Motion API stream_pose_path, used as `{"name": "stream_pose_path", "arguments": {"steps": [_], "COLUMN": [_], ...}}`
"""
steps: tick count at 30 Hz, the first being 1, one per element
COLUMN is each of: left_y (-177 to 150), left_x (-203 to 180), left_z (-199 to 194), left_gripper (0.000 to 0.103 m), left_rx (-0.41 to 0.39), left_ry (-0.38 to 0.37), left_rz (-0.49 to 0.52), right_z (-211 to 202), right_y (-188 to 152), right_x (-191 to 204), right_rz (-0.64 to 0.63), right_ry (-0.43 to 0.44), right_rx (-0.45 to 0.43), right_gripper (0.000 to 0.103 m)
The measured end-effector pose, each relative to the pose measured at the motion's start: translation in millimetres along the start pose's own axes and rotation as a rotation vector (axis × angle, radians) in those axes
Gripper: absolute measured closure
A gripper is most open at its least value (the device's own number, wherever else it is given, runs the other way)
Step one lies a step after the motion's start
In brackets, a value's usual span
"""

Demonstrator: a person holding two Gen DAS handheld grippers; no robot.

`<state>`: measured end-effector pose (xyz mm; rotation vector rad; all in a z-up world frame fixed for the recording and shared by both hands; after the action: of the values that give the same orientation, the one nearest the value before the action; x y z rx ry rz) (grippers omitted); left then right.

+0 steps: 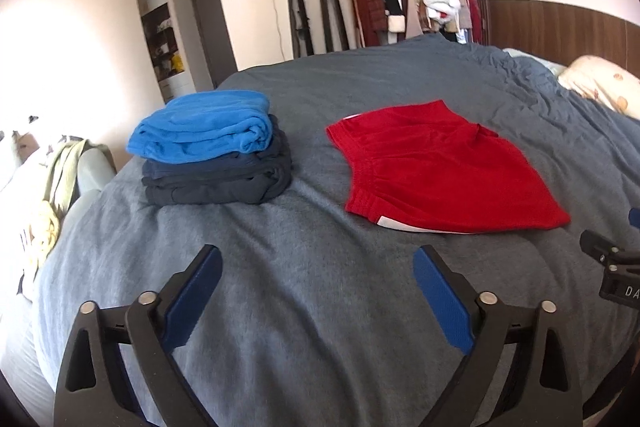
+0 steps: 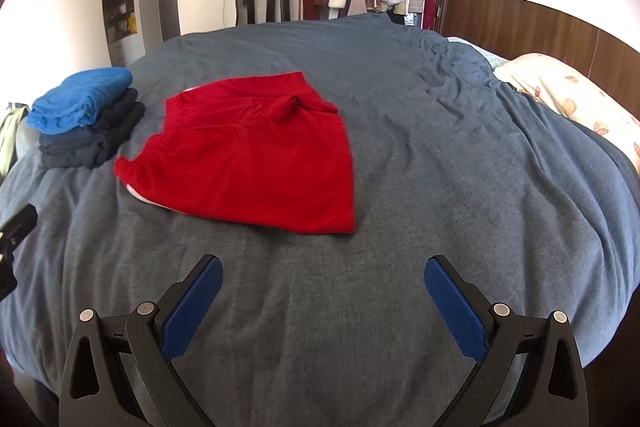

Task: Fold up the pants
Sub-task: 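Move both tools toward the red shorts and close the right tool on the hem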

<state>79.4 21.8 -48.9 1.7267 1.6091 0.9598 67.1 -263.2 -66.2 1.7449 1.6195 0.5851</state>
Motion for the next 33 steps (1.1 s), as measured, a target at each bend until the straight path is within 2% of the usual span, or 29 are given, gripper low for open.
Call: {"name": "stream_pose_path", "arguments": {"steps": [4,8,15,17,25,27,33], "left_y": [4.2,10.0,12.5,14.0,20.4,21.8,24.9], "left_x": [-1.5,-3.4,-11.8,-14.1,-22.5,-23.4,-28.1], "left_z": [17.9,39.8,77.2,83.6,107.4,114.7,133.3], "left_gripper": [0.015,0.026,0.039,0.040,0.043,0.044,0.047], "left_rx": [0.015,0.045,0.088,0.095,0.114,0.127,0.164], "left_ry": [-0.027,-0.053,-0.082,-0.095,-0.150,-0.165,-0.205], "left_rz": [0.025,0.048,0.150,0.162,0.184,0.180,0.153], "right_z": [15.7,33.0,60.2,66.9,86.8,89.9,97.1], "right_y": [2.5,3.5,2.2,2.2,4.3,4.7,6.9], "right_x": [1.6,2.0,2.7,2.7,-1.0,-1.9,-0.4], "right_rz": [-0.016,-0.026,-0.049,-0.049,-0.039,-0.038,-0.052], "right_ry": [-0.012,-0.019,-0.025,-0.024,-0.034,-0.033,-0.035], "right_rx": [0.018,0.051,0.114,0.128,0.163,0.168,0.170], "right_gripper": [0.001,0.002,0.007,0.010,0.010,0.014,0.015]}}
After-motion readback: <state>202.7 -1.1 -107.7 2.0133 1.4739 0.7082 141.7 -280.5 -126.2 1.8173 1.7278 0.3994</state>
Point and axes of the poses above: each gripper's, at about its wrist camera, not at the fingertips, and z roughly the way its jaws point, x to its left, y to its top, the point moved 2 cm from there along z, roughly the way its jaws point, and after that the axes turned 4 degrees about -z, right-handed, at the moved point
